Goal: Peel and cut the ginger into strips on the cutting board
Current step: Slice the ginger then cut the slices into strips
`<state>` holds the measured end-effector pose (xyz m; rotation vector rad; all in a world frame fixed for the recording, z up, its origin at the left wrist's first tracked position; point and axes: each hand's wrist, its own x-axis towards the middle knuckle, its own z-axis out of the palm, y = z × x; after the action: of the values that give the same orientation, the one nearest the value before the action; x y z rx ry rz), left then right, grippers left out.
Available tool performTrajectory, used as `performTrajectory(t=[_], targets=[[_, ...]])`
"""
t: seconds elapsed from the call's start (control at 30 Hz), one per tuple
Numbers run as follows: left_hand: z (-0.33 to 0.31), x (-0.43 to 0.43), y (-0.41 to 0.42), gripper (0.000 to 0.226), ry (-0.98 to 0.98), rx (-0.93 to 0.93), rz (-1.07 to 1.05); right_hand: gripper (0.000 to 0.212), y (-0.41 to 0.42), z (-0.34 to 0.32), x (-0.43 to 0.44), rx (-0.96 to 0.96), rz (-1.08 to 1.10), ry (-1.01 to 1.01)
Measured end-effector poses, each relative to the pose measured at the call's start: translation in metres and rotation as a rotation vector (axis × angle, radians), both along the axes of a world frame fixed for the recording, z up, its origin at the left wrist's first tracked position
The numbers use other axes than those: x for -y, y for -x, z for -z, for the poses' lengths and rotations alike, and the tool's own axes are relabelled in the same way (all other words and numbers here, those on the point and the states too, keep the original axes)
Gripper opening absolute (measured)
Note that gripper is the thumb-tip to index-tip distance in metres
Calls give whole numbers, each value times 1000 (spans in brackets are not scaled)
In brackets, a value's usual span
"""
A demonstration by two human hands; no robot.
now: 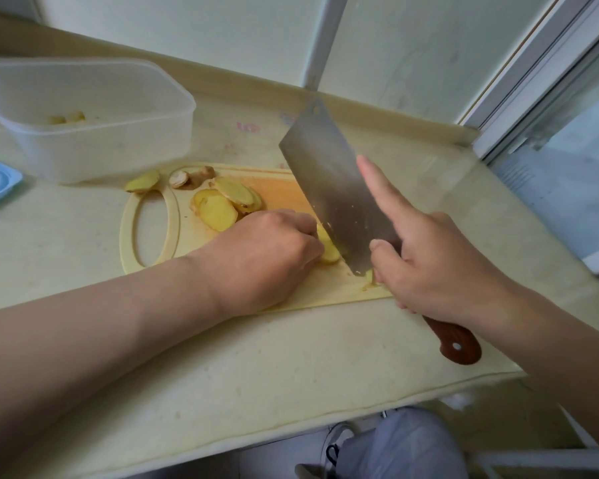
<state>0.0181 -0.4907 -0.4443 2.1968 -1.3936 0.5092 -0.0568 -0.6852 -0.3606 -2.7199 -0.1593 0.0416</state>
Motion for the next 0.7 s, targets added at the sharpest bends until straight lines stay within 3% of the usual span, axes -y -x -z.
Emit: performTrajectory(t=[0.23,0.5,0.7], targets=[[-1,1,-1,19,-4,14,5,94,-34,-18,-16,-170,-18,116],[-1,1,3,24,5,36,-26,94,-17,4,-12,32,50,-42],[0,1,2,32,34,9,-23,91,8,2,0,-7,29,-8]])
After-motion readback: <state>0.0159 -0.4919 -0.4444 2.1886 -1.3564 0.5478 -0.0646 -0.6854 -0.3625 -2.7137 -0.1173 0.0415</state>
